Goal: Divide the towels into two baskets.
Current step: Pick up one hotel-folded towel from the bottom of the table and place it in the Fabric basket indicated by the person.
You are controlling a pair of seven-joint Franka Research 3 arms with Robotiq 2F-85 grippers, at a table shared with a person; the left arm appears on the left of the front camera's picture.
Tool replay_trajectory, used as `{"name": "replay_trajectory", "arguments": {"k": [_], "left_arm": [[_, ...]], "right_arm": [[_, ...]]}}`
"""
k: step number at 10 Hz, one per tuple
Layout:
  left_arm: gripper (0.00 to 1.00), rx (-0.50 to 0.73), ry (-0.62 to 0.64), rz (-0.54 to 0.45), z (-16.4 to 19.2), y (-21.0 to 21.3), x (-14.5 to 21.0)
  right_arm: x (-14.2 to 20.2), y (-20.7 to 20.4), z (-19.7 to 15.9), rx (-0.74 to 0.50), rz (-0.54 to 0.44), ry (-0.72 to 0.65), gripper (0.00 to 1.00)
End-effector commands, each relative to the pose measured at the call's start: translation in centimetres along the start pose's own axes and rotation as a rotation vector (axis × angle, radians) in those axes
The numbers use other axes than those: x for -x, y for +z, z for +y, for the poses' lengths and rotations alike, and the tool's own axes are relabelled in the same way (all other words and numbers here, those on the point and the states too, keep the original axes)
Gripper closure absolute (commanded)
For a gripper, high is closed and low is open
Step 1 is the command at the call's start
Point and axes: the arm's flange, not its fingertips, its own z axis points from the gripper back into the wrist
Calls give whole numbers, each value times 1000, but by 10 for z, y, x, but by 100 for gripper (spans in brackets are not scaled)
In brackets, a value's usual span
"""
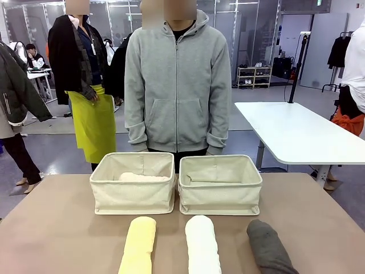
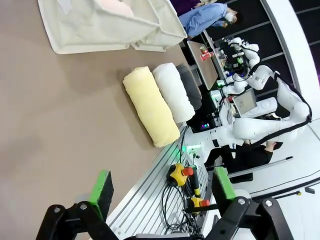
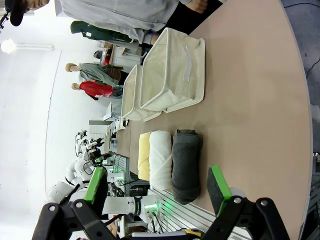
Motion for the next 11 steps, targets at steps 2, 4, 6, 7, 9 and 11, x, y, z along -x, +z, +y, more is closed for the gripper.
{"name": "replay_trajectory", "arguments": {"k": [2,4,6,7,9,11], "left_arm": [[0,8,-16,19,-2,-5,-6],[0,8,-16,19,-2,-5,-6],[0,8,-16,19,-2,-5,-6],[0,8,-16,19,-2,-5,-6],[0,8,-16,19,-2,-5,-6],[0,8,-16,19,-2,-5,-6]], "right_arm": [[0,0,3,-11,-5,6,0],[0,0,3,-11,-5,6,0],[0,0,3,-11,-5,6,0],[0,0,3,-11,-5,6,0],[0,0,3,-11,-5,6,0],[0,0,3,-11,-5,6,0]]}}
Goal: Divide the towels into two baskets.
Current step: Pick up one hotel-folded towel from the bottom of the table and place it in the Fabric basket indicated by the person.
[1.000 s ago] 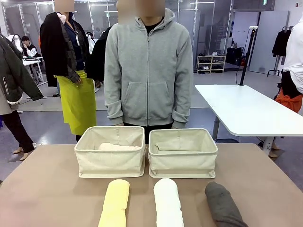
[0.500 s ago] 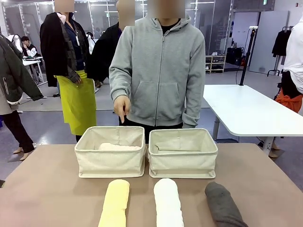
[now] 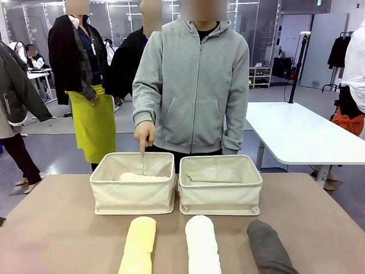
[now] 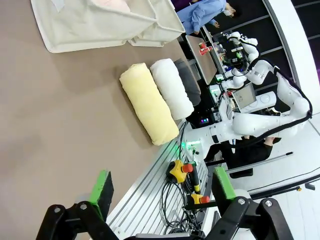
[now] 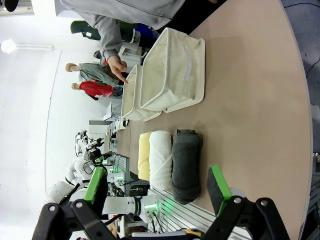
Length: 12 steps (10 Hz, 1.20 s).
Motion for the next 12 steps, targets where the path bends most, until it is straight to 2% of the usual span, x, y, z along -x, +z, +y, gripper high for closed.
{"name": "replay_trajectory", "arguments": {"k": [1,2,5,7,8,9,10,12], "left_arm": [[0,0,0,0,0,0,0],[0,-108,21,79,-14,-22,-11],[0,-153,118,180,-46,-93,-37],[0,-238,183,233,-63,-142,-41],[0,-287,216,254,-70,-168,-41],[0,-351,179,254,-79,-187,-40],[0,-364,165,253,-86,-205,-36],[0,-531,164,245,-93,-239,-21]], "right_arm": [[0,0,3,-11,-5,6,0],[0,0,3,-11,-5,6,0],[0,0,3,-11,-5,6,0],[0,0,3,-11,-5,6,0],[0,0,3,-11,-5,6,0],[0,0,3,-11,-5,6,0],[0,0,3,-11,-5,6,0],[0,0,3,-11,-5,6,0]]}}
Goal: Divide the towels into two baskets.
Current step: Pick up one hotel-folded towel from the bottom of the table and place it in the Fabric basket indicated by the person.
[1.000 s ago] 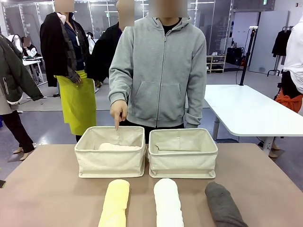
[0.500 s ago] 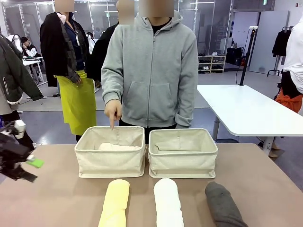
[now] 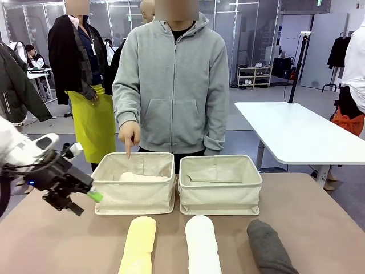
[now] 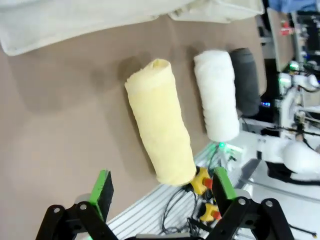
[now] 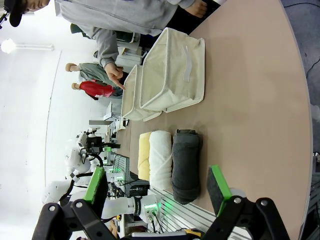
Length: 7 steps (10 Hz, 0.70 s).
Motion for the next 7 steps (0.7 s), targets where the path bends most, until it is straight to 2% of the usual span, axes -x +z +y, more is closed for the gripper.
{"name": "replay_trajectory", "arguments": {"k": [1,2,4,7], "left_arm": [[0,-113,45,-29,-10,-51,75],[0,-162,32,-10,-14,-66,80],[0,-179,54,58,-13,-95,86],[0,-200,80,63,-12,-119,92]], "right_arm": [[0,1,3,-11,-5,6,0],[0,1,3,-11,-5,6,0],[0,1,3,-11,-5,6,0],[0,1,3,-11,-5,6,0]]}}
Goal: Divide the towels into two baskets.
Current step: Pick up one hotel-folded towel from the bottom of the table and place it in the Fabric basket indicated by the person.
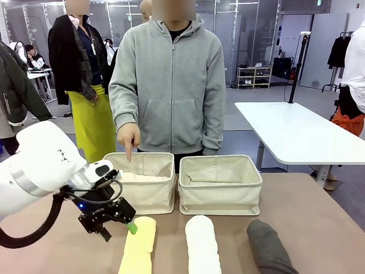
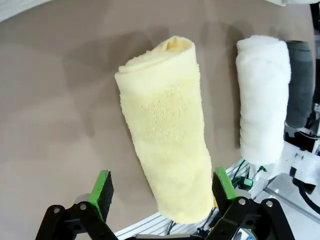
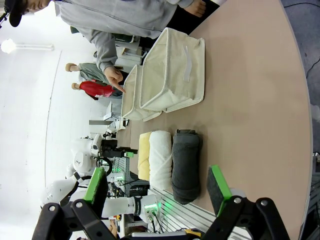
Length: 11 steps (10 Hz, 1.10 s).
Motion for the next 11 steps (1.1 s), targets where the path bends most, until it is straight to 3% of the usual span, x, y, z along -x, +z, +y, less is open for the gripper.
{"name": "replay_trajectory", "arguments": {"k": [1,8,9,10,11], "left_arm": [[0,-6,40,-55,23,-24,82],[0,-1,82,-82,12,-66,80],[14,1,65,-83,14,-66,81],[20,2,66,-80,14,-65,81],[34,0,68,-77,14,-65,82]], "right_arm": [[0,1,3,-11,-5,6,0],[0,1,3,-11,-5,6,0],[0,1,3,-11,-5,6,0],[0,1,3,-11,-5,6,0],[0,1,3,-11,-5,6,0]]}}
